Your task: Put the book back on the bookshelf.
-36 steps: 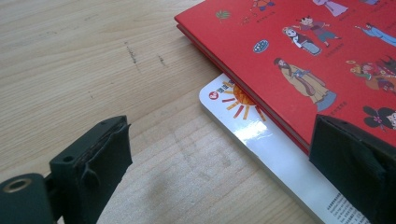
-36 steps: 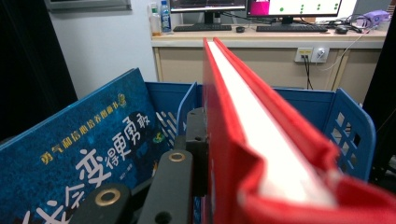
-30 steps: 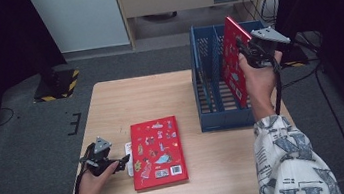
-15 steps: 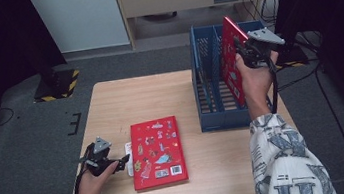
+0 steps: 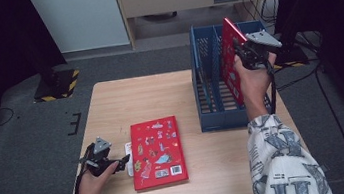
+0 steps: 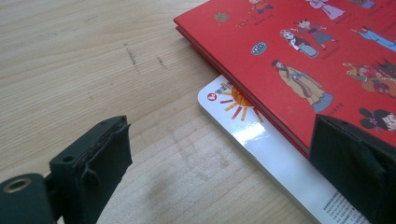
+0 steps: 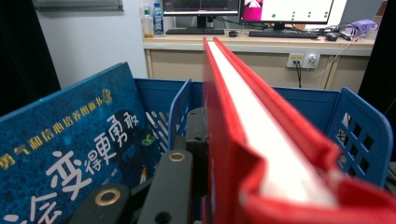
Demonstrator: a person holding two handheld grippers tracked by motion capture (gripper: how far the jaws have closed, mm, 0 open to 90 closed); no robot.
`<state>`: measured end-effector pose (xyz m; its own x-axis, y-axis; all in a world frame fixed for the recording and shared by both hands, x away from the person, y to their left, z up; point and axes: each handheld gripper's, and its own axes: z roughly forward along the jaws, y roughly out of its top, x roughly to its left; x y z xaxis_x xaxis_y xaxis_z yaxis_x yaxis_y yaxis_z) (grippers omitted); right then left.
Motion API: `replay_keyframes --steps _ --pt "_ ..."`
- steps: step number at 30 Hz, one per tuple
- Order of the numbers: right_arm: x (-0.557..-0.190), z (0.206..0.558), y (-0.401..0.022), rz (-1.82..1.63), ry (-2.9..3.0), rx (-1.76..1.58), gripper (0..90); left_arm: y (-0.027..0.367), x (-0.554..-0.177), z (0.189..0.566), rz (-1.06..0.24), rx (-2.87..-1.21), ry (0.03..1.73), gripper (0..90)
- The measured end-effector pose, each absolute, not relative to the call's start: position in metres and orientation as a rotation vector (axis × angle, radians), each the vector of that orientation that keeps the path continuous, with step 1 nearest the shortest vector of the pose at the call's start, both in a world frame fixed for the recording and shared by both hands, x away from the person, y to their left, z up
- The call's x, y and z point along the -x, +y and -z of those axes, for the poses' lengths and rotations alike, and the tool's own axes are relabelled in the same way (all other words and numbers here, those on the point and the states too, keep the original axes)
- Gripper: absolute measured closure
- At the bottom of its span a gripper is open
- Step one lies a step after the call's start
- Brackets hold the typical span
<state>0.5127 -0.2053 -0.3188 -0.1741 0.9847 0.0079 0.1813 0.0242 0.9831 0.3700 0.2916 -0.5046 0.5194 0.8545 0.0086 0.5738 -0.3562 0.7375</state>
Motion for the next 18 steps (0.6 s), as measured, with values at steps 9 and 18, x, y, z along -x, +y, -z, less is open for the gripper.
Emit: replay_keyframes --steps 9,18 --pt "-0.519 0.332 -0.205 -1.237 1.483 -1.265 80.0 0.294 -0.37 0.504 -0.522 -2.059 1.169 5.0" --pt "-0.525 0.348 -0.203 -1.228 1.502 -1.273 80.0 0.292 -0.37 0.505 -0.522 -2.068 1.162 5.0"
